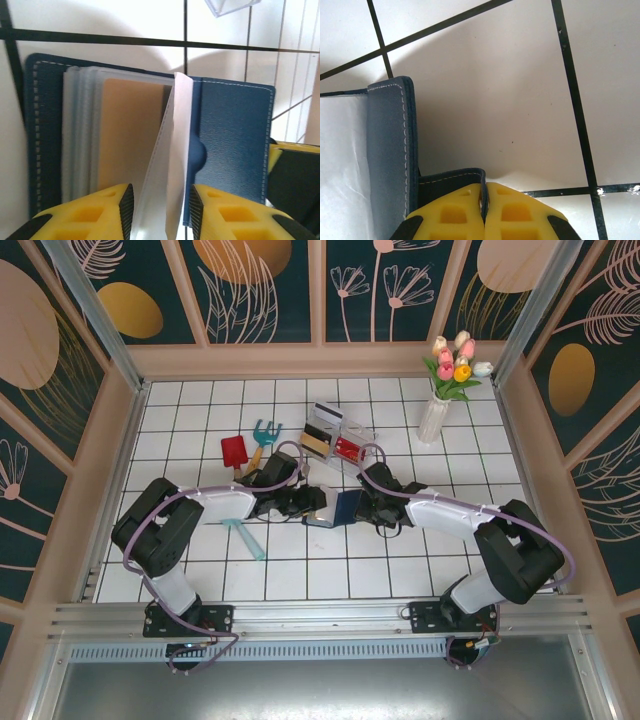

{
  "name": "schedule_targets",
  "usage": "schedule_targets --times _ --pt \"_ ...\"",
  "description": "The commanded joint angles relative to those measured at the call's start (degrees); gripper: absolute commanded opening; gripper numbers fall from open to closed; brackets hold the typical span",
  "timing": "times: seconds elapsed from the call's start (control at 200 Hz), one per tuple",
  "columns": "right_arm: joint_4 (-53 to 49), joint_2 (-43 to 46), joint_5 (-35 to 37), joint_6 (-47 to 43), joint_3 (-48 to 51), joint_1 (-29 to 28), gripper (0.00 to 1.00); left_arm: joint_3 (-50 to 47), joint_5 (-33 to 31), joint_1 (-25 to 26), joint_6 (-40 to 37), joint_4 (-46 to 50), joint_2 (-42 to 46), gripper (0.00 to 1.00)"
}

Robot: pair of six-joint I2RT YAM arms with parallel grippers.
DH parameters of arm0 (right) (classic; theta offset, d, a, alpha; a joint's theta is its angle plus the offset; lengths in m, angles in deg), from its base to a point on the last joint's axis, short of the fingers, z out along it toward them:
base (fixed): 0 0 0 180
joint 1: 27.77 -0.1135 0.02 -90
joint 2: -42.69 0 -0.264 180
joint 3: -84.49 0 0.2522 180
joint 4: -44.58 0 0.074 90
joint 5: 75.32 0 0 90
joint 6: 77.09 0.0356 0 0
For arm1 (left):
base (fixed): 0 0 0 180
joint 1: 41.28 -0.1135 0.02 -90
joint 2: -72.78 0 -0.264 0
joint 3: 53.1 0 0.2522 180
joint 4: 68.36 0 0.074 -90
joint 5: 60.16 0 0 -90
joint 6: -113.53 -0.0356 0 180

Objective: Take the credit cards out of the card holder

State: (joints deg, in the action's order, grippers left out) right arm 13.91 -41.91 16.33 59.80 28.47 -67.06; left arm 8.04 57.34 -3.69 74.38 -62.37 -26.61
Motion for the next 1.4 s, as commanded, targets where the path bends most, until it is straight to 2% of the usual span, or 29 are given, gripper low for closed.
schedule_targets --times 0.0,0.23,0.475,0.801,0.961,1.036,1.201,1.236,1.391 --pt "0.26 0.02 -0.49 -0.16 0.91 0.53 0.03 -0.53 3.46 0.91 0.59 -4.56 0.87 0.40" --pt "0.71 1.67 -0.52 -0.05 1.33 1.00 0.07 0.50 5.22 3.38 3.04 -9.52 -0.56 0.43" --pt "1.26 2.27 -0.51 0.15 2.07 1.93 0.10 3.67 5.37 5.47 4.12 -11.63 -4.51 0.52" --pt "2.67 10.93 -1.94 0.09 3.65 4.94 0.31 6.38 4.18 6.70 3.92 -11.23 -7.65 0.58" --pt "1.86 14.93 -1.17 0.80 4.10 6.35 0.35 6.48 2.97 6.64 3.83 -10.70 -7.99 0.55" --pt "3.40 16.34 -2.92 -0.62 4.03 6.67 0.35 6.57 2.03 6.71 3.86 -10.16 -8.48 0.49" --pt "8.55 16.82 -10.19 -3.87 4.63 7.57 0.34 6.11 1.35 6.72 2.91 -10.73 -8.96 0.47" --pt "9.59 16.83 -11.59 -3.77 4.93 9.56 0.34 6.08 1.75 6.75 3.05 -11.10 -9.28 0.48" --pt "11.37 15.81 -14.68 -3.11 4.84 10.37 0.36 5.70 2.93 6.80 3.59 -12.88 -10.06 0.57"
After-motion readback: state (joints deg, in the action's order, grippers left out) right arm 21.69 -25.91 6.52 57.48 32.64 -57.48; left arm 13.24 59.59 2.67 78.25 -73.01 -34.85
